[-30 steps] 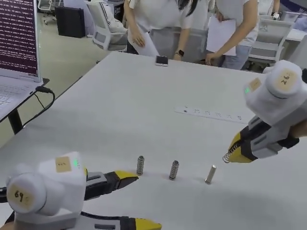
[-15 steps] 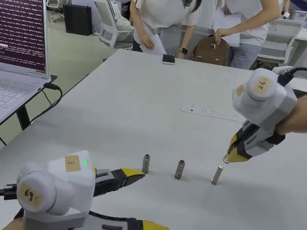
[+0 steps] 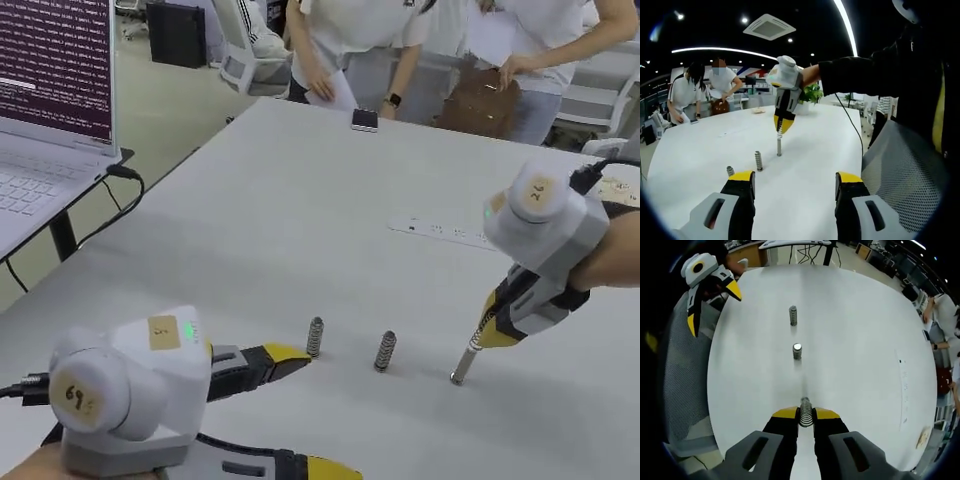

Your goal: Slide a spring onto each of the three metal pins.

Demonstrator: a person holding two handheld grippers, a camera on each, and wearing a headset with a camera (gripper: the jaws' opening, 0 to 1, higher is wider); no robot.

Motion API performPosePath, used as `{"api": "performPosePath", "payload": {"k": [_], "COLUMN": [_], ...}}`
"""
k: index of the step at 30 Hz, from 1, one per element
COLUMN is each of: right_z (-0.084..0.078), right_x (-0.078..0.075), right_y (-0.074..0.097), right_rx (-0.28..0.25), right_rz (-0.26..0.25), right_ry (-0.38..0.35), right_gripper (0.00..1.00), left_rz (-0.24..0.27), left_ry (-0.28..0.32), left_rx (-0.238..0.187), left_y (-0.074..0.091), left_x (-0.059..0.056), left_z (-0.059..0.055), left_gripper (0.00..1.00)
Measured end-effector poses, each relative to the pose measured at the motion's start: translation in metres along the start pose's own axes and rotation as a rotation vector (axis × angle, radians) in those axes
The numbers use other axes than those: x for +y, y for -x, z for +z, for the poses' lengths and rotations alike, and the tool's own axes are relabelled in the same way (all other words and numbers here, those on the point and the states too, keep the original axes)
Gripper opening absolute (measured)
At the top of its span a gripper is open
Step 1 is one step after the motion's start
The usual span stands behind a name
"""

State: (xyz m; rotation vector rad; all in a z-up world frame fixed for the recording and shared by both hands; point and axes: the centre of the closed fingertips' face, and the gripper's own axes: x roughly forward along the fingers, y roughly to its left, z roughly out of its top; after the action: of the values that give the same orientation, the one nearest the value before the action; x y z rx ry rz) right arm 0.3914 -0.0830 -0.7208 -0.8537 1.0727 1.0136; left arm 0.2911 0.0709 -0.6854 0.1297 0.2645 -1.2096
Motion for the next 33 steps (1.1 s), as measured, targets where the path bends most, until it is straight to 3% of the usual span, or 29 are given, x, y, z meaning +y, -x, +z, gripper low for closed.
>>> {"api": "performPosePath", "payload": {"k": [18,33], "right_z": [-0.003,-0.01], "right_x": [-0.003,-0.001], "right_y": [-0.011,-0.037], "right_rx": [0.019,0.027], "right_rz": [0.011,0.039], "right_ry": [-0.015,-0.042], "right_gripper": [0.09,0.09], "left_rz": [0.004,0.01], "left_ry": [0.012,0.013], "left_rx": [0.001,0.005], "left_y": [0.002,0.001], "left_x": [0.002,0.004], "left_z": [-0.002,-0.003], "left_gripper": [0.59,0.58]}}
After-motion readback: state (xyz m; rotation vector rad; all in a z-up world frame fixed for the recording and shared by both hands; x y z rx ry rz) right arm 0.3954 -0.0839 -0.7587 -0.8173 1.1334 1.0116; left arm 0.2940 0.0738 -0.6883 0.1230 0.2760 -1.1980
